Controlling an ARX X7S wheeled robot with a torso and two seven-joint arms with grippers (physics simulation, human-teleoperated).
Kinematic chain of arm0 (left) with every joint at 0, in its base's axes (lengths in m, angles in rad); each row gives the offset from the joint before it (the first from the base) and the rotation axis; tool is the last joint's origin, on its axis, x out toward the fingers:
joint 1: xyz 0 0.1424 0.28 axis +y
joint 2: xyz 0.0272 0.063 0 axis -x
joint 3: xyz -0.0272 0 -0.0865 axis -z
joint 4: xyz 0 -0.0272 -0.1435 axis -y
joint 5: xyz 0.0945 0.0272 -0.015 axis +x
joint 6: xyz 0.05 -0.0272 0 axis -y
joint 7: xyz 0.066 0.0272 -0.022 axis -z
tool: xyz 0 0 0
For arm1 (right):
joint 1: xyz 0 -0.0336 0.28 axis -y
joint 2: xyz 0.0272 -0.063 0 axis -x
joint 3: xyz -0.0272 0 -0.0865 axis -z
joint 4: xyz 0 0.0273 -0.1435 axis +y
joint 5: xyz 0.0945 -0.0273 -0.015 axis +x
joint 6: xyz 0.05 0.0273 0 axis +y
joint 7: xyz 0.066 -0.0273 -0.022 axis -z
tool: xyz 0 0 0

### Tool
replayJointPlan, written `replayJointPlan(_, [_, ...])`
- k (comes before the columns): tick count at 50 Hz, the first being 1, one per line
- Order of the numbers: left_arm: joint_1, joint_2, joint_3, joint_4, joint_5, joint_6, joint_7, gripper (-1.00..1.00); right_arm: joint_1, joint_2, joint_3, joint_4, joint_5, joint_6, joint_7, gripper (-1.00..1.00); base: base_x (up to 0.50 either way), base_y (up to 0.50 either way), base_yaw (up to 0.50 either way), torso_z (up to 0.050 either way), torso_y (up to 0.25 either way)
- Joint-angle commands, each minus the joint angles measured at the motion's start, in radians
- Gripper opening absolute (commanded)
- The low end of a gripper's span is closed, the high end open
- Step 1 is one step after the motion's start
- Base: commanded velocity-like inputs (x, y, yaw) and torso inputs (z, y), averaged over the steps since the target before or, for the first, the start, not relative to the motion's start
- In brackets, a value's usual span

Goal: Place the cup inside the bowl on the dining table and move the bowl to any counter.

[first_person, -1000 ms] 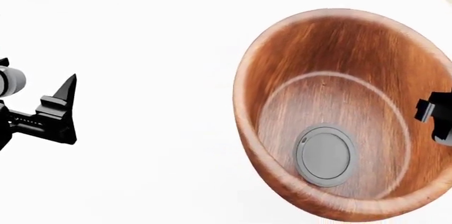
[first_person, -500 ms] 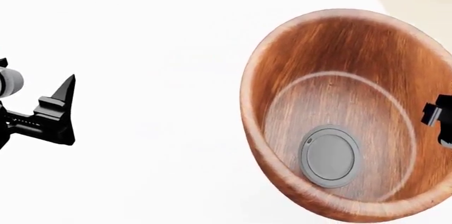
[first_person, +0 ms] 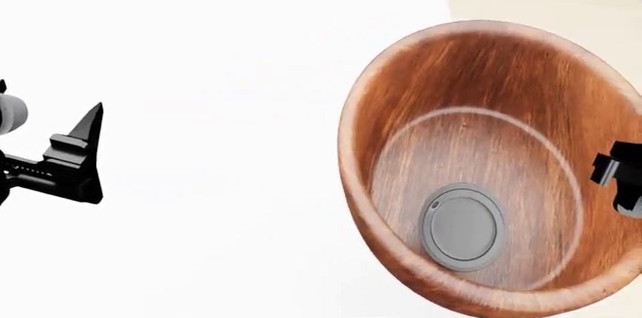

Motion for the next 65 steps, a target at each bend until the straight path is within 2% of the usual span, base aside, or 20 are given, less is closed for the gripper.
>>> replayJointPlan(1, [0.002,0.007,0.001,-0.006,0.004,0.004,0.001,1.0,0.014,-0.014,0.002,0.007,-0.014,-0.012,-0.03,-1.0,0.0,-0.5,0.0,0.0,0.0])
replayJointPlan(33, [0.01,-0.001,0.009,-0.014,0.0,0.022,0.0,1.0,-0.073,-0.017,0.033,-0.015,-0.018,-0.063,-0.058,-1.0,0.0,-0.5,0.0,0.0,0.001])
replayJointPlan(55, [0.015,0.004,0.016,-0.019,-0.001,0.034,-0.007,1.0,-0.063,-0.03,0.015,-0.005,-0.053,-0.081,-0.078,-1.0,0.0,-0.5,0.0,0.0,0.0])
replayJointPlan(65, [0.012,0.003,0.019,-0.018,-0.005,0.03,-0.011,1.0,-0.069,-0.033,0.009,-0.01,-0.091,-0.104,-0.088,-1.0,0.0,-0.06,0.0,0.0,0.001])
